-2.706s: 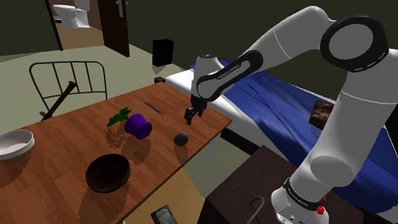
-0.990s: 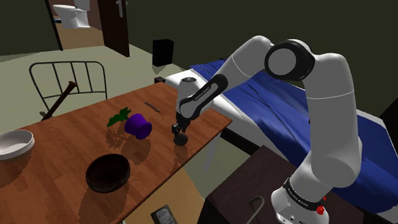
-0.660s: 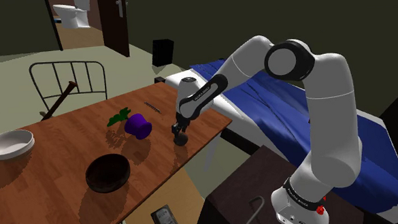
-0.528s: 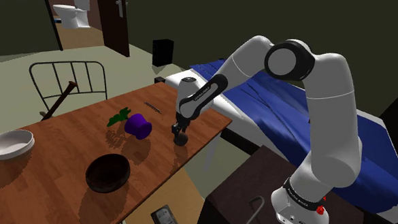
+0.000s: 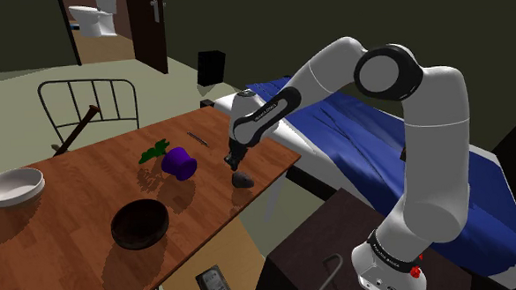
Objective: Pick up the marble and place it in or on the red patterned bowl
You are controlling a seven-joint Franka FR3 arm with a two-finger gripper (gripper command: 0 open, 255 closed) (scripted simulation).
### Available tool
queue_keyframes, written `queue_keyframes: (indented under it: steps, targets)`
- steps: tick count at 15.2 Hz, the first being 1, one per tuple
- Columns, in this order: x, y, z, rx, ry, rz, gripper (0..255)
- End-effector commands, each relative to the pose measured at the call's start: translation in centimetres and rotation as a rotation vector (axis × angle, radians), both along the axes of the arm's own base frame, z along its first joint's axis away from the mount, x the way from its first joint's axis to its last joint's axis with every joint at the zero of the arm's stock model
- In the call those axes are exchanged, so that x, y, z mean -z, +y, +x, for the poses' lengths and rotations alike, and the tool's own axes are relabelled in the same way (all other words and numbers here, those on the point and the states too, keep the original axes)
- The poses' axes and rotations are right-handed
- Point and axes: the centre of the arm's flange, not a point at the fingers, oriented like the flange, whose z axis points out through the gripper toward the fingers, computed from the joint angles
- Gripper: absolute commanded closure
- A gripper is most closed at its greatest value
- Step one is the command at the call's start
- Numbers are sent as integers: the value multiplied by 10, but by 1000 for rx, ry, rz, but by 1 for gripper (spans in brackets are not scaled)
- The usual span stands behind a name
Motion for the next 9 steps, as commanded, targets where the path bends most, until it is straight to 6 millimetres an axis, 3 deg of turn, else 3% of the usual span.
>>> queue_keyframes:
  steps: [1,3,4,9]
  targets:
    - [-10,-1,0,0,0,0,255]
    - [-10,-1,-1,0,0,0,255]
    - [-10,-1,-1,0,0,0,0]
    - [31,-64,-43,-272,-100,114,0]
